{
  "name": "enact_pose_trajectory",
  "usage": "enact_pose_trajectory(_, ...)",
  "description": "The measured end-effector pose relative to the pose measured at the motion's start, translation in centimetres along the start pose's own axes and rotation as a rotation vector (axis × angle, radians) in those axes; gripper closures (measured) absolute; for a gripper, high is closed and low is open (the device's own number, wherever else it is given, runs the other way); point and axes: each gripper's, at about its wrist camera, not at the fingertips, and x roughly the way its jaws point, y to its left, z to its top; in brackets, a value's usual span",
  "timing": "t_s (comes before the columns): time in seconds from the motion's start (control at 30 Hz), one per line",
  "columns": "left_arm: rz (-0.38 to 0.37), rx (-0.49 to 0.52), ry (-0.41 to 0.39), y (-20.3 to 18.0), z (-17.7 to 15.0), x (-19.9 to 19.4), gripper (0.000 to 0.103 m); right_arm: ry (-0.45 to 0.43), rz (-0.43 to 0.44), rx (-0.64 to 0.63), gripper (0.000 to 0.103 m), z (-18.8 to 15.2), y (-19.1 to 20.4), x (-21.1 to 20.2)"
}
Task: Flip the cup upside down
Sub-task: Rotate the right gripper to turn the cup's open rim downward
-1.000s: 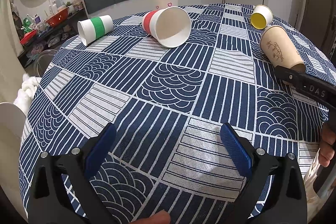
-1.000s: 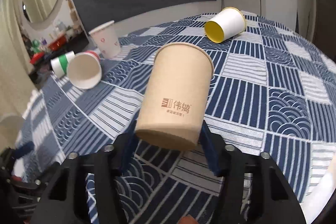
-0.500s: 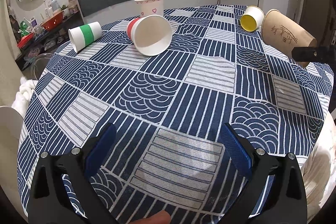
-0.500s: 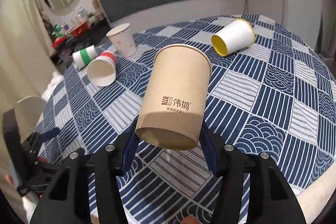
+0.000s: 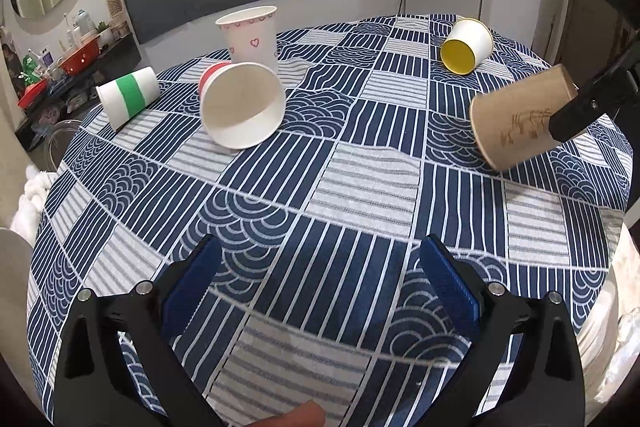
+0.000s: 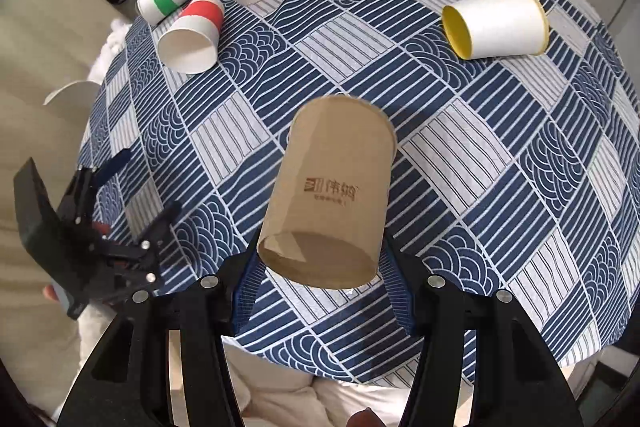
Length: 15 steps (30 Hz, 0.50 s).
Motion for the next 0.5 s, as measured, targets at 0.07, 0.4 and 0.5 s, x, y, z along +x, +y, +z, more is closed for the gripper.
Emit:
enact_pose_trajectory(0.07, -0.005, 0.007, 0.001, -0.2, 0.4, 0.5, 0.006, 0.035, -0.013, -0.017, 0.052, 1.1, 0.2, 0.2)
enact_pose_trajectory(0.4, -0.042, 0.016, 0.025, -0.7, 1.7, 2.4, 0.006, 0.12, -0.062, -0.091, 0.052, 5.3, 1.1, 0.8)
enact_pose_trajectory(0.5, -0.052, 0.01, 0.024, -0.7, 1.9, 2.5, 0.006, 0.109, -0.067, -0.102, 0.05, 6.0, 1.3, 1.1)
